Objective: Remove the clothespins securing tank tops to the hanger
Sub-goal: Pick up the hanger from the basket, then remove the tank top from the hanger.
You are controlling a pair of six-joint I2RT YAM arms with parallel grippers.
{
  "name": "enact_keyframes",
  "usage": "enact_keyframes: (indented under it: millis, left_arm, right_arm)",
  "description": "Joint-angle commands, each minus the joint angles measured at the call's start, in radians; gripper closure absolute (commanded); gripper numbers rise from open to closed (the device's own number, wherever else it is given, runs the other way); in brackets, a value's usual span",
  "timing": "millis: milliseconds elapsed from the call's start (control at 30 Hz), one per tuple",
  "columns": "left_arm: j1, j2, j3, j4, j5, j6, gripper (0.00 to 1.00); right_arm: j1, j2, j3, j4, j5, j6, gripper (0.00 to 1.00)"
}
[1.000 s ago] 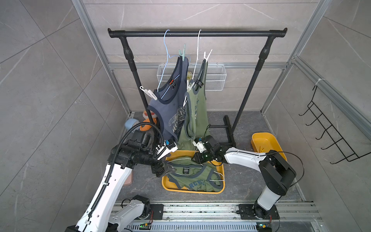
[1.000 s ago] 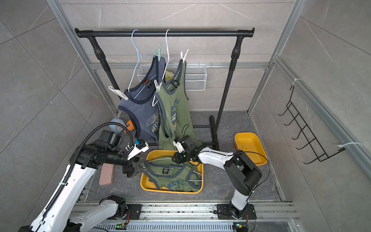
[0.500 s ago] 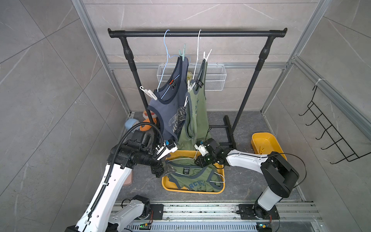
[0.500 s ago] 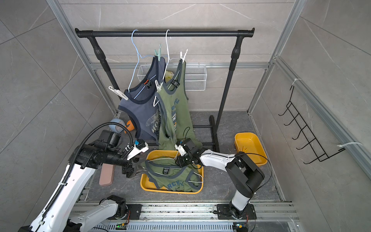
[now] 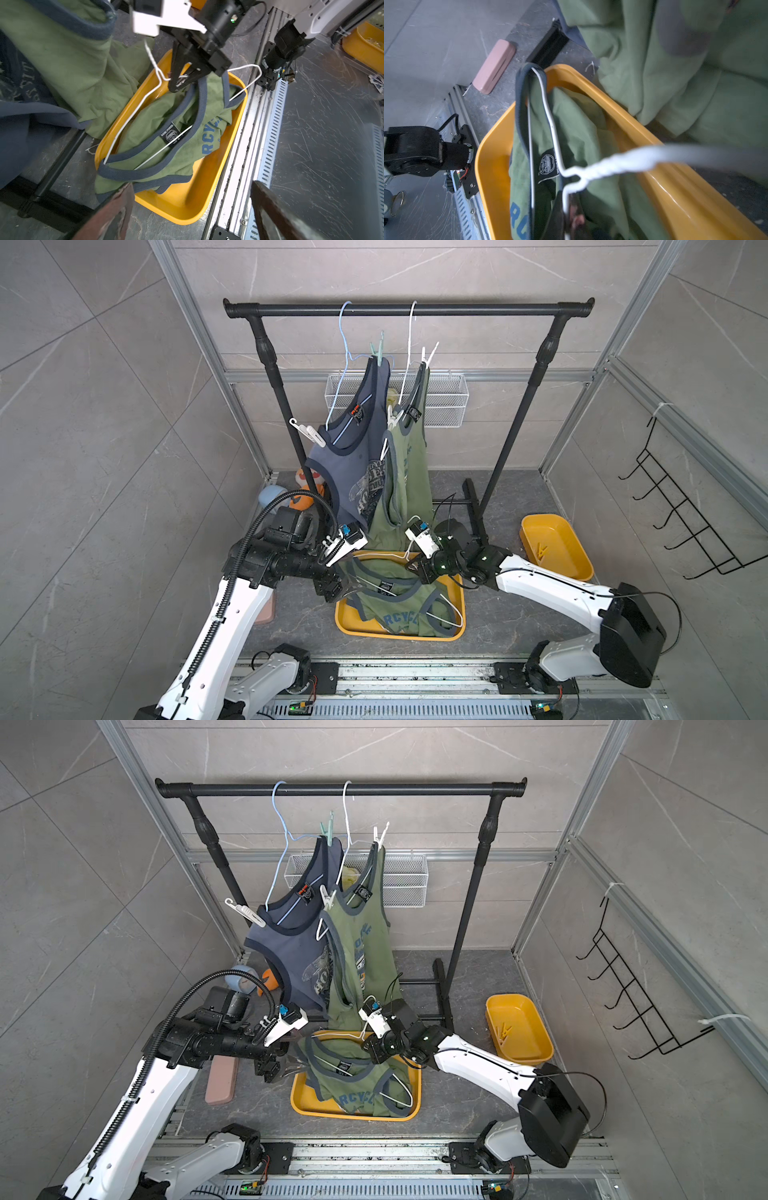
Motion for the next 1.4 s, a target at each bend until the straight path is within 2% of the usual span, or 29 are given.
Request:
enact_keyframes:
  millis: [0,167,333,467,667,900,1067,1167,1367]
  left_arm:
    - [0.000,-0.016,-0.016,0.120,-0.102,-0.138,0.13]
    - [0.043,-0.030,-0.060,0.232,-0.216,-0.258,0.19]
    - [0.129,-0.037,-0.108,0.315,-0.256,-0.378,0.27]
    - [0.149,-0.029,-0.110,0.299,-0.256,-0.389,0.28]
    - [0.182,-0.060,-0.134,0.310,-0.176,-0.401,0.27]
    - [0.199,-0.082,-0.152,0.271,0.033,-0.352,0.21]
    - [0.206,-0.082,-0.158,0.232,0.162,-0.307,0.21]
    - [0.207,-0.082,-0.160,0.227,0.181,-0.305,0.34]
    - [0.208,-0.077,-0.161,0.218,0.199,-0.298,0.78]
  right_arm:
    - [0.024,-0.071,0.036,-0.083,0.041,-0.057,0.99]
    - [0.042,-0.171,0.068,-0.126,0.043,-0.083,0.99]
    - [0.053,-0.261,0.080,-0.151,0.017,-0.088,1.00]
    - [0.058,-0.323,0.081,-0.168,0.006,-0.091,1.00]
    - [0.058,-0.403,0.085,-0.180,0.020,-0.104,1.00]
    - [0.060,-0.443,0.090,-0.182,0.025,-0.109,1.00]
    - [0.061,-0.450,0.093,-0.171,0.013,-0.109,1.00]
    - [0.061,-0.450,0.094,-0.174,0.023,-0.116,1.00]
    - [0.061,-0.453,0.085,-0.175,0.034,-0.121,1.00]
